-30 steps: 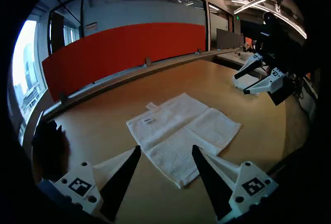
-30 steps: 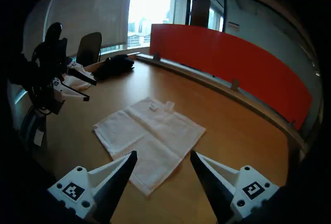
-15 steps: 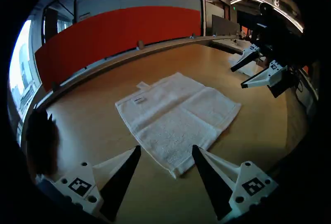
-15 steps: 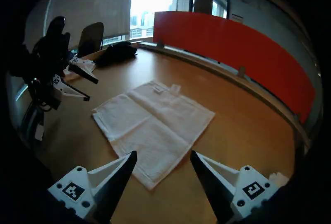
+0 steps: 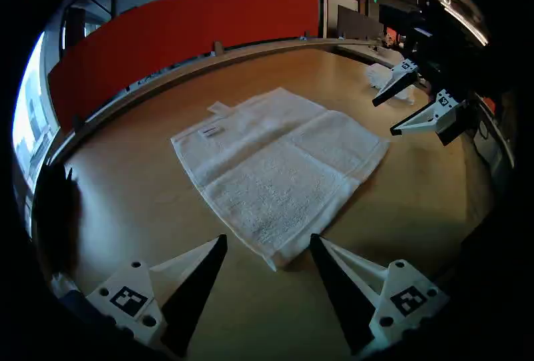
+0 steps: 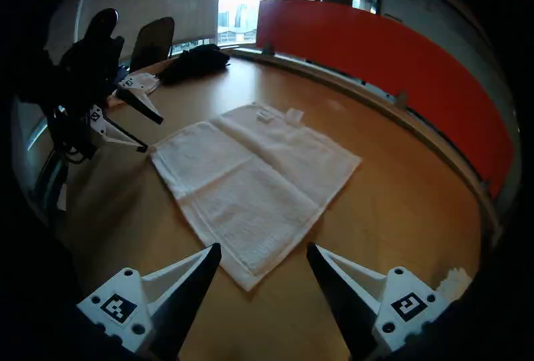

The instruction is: Fold towel

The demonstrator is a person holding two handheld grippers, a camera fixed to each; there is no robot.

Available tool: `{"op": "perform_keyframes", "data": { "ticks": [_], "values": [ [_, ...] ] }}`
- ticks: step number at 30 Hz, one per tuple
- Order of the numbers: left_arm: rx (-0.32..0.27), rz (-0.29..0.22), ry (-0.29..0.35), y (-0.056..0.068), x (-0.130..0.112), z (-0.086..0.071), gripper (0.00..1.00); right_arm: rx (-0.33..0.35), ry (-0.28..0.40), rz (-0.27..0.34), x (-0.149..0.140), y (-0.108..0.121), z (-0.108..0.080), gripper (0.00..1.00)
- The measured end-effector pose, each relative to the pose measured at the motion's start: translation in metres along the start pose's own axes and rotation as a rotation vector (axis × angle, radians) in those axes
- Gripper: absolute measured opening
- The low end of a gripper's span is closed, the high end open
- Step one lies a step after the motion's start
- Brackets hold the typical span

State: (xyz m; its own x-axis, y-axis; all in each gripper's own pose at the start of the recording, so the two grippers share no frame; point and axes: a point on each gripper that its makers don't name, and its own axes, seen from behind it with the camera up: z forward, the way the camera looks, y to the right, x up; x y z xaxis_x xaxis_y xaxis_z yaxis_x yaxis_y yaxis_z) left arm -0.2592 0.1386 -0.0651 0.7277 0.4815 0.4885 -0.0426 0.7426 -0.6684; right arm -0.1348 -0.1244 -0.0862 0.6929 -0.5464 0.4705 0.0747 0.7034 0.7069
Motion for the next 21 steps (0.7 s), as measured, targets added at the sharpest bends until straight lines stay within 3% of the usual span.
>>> {"op": "perform_keyframes", "data": {
  "ticks": [21],
  "values": [
    [-0.037, -0.012, -0.082, 0.006, -0.027, 0.017, 0.92, 0.045, -0.085, -0.005, -0.037, -0.007, 0.015, 0.99]
  ]
}}
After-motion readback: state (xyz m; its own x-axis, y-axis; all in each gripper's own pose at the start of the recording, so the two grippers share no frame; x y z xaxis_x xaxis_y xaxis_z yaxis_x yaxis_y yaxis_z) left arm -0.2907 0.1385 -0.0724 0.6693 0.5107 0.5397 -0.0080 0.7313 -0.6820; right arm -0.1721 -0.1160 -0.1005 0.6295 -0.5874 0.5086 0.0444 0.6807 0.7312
